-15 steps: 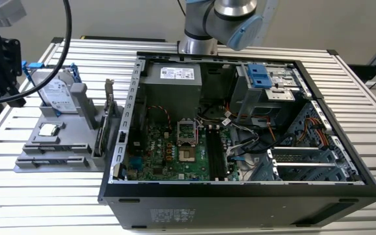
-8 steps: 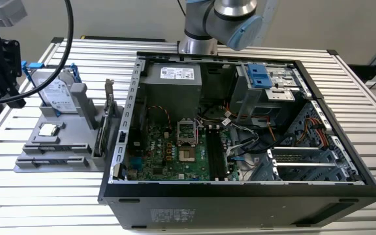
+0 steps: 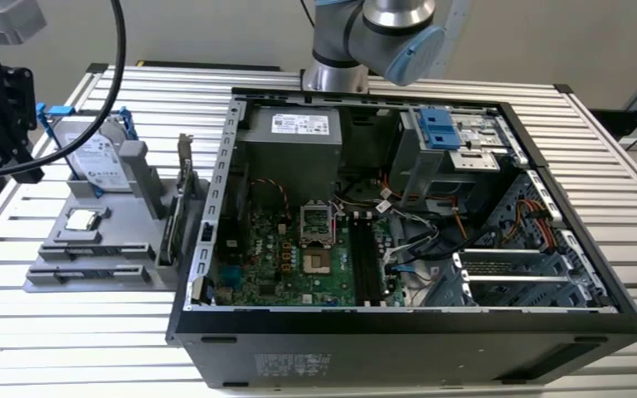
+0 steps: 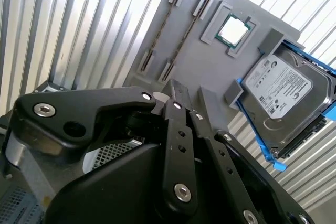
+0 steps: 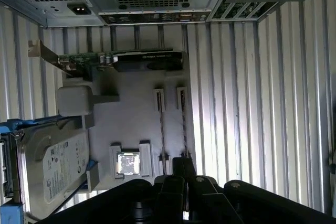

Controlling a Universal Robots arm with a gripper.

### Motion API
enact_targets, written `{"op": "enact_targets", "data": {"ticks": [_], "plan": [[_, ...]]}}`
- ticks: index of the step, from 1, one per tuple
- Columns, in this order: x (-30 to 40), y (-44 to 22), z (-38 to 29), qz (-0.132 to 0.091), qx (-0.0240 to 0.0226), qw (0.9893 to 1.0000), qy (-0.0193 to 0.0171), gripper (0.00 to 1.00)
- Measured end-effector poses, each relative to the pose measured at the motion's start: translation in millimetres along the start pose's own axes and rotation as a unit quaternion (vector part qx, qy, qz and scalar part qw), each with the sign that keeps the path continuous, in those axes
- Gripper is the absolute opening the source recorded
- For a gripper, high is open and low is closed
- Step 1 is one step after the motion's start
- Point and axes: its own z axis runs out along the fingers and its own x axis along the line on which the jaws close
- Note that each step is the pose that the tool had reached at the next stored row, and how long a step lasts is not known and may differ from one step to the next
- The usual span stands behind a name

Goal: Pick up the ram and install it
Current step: 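Pick up the ram and move it above insertion slot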

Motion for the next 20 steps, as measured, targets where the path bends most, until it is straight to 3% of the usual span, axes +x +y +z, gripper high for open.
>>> {"op": "enact_targets", "data": {"ticks": [1,2,20], "plan": [[0.0,0.0,0.0,-0.001,0.0,1.0,0.0,0.0],[0.0,0.0,0.0,-0.001,0.0,1.0,0.0001,1.0],[0.0,0.0,0.0,-0.014,-0.0004,0.9999,0.0007,1.0]]}}
